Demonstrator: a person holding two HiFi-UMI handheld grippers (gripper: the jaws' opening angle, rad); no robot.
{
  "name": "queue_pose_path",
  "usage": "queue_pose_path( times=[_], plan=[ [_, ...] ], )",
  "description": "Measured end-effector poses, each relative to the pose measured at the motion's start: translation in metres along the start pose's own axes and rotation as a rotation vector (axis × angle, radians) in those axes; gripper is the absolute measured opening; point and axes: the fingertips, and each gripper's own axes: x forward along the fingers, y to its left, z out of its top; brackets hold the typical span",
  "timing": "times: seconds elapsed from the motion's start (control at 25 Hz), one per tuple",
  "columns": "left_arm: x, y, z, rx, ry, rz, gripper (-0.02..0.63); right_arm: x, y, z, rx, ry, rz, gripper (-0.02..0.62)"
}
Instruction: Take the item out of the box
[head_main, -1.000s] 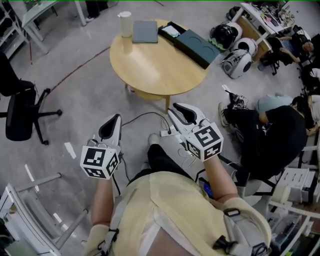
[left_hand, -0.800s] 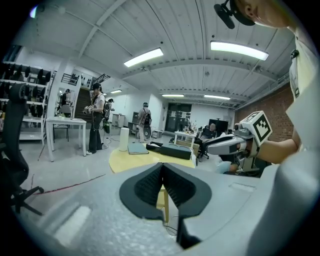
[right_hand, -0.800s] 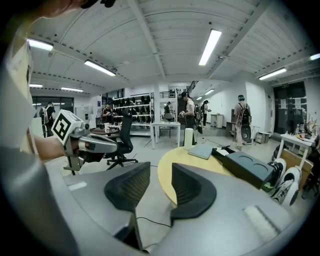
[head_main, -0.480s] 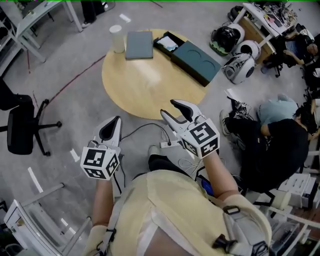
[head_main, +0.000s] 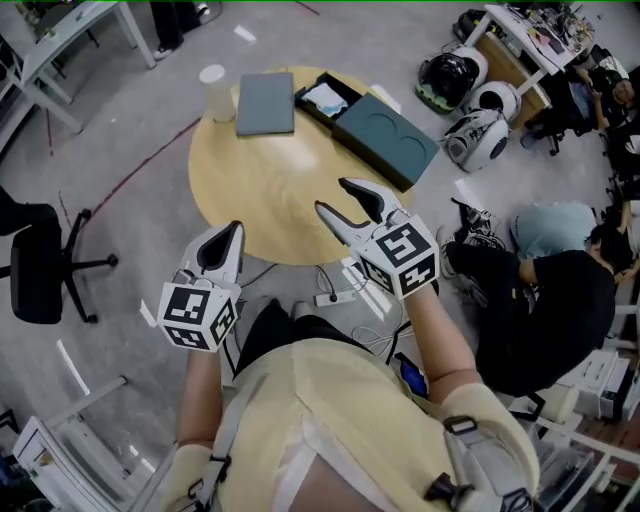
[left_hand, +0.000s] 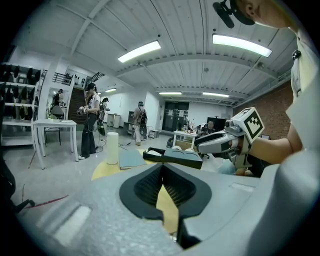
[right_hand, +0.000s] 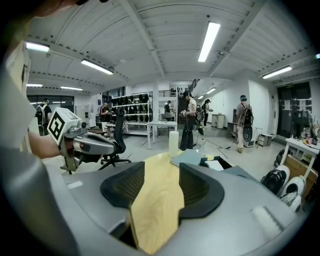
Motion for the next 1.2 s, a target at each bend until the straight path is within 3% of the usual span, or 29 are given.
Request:
queue_pose_path(
  times=[0.24,0.6,1.2],
  plan=[
    [0.041,0.017,0.016,0.041,0.012,-0.036,0.002,0.026,-0.033,0.018,-0.003,0.002,-0.037,0.207],
    [0.122,0.044,0.054,0.094,0.015,-0.153,0.002,0.067,-0.108,0.037,0.035,0.061,-0.145,0.207],
    [0.235,0.11,0.053,0.063,0.076,-0.279,0.002,0.169,-0.214,0.022,0.097,0.246,-0.25,0.207]
  ],
)
